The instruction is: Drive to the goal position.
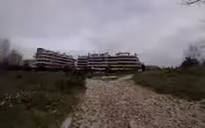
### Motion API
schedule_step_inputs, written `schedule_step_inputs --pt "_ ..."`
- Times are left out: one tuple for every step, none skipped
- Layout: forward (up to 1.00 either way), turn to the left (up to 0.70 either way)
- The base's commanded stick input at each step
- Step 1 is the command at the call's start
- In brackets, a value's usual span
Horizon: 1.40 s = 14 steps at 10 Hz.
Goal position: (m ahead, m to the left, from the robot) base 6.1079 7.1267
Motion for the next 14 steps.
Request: schedule_step_inputs --pt "0.50 0.00" --pt "0.50 0.00" --pt "0.50 0.00" --pt "0.50 0.00" --pt "0.50 0.00" --pt "0.50 0.00" --pt "0.50 0.00" --pt "0.50 0.00" --pt "0.50 0.00" --pt "0.50 0.00" --pt "0.50 0.00" --pt "0.50 0.00" --pt "0.50 0.00" --pt "0.50 0.00"
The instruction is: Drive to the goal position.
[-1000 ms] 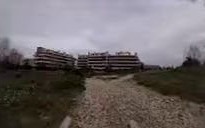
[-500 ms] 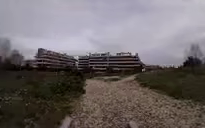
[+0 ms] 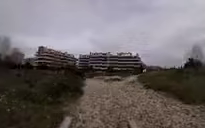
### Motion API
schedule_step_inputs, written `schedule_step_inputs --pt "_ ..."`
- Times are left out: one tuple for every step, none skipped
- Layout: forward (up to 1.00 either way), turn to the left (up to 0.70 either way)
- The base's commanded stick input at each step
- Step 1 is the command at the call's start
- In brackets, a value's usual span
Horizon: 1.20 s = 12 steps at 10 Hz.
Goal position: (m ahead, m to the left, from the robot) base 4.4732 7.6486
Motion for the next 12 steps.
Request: schedule_step_inputs --pt "0.50 0.00" --pt "0.50 0.00" --pt "0.50 0.00" --pt "0.50 0.00" --pt "0.50 0.00" --pt "0.50 0.00" --pt "0.50 -0.18" --pt "0.50 -0.50" --pt "0.50 -0.50" --pt "0.50 -0.27" --pt "0.50 0.00" --pt "0.50 0.00"
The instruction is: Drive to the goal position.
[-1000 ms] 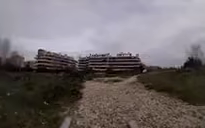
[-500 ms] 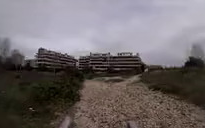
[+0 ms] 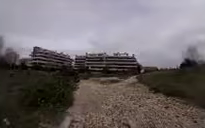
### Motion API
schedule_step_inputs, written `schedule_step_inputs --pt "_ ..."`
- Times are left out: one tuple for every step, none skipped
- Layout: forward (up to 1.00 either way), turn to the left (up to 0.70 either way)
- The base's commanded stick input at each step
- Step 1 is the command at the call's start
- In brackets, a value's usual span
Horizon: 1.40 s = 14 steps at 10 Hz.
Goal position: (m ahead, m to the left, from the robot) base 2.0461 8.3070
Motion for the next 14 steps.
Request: schedule_step_inputs --pt "0.50 0.00" --pt "0.50 0.00" --pt "0.50 0.00" --pt "0.50 0.00" --pt "0.50 0.00" --pt "0.50 0.00" --pt "0.50 0.00" --pt "0.50 0.00" --pt "0.50 0.00" --pt "0.50 0.00" --pt "0.50 0.00" --pt "0.50 0.00" --pt "0.50 0.00" --pt "0.50 0.00"
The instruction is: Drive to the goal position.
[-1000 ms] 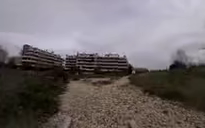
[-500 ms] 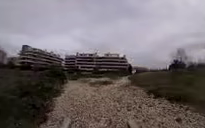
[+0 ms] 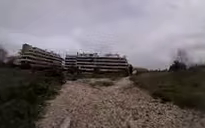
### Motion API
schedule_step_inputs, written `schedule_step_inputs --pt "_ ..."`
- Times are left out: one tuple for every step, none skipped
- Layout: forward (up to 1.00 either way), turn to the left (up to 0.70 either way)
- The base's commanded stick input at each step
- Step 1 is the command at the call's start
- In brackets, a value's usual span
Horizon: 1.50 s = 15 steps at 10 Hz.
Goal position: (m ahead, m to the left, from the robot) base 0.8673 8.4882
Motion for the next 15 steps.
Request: schedule_step_inputs --pt "0.50 0.00" --pt "0.50 0.00" --pt "0.50 0.00" --pt "0.50 0.00" --pt "0.50 0.00" --pt "0.50 0.00" --pt "0.50 0.00" --pt "0.50 0.00" --pt "0.50 0.00" --pt "0.50 0.00" --pt "0.50 0.00" --pt "0.50 0.00" --pt "0.50 0.00" --pt "0.50 0.00" --pt "0.50 0.00"
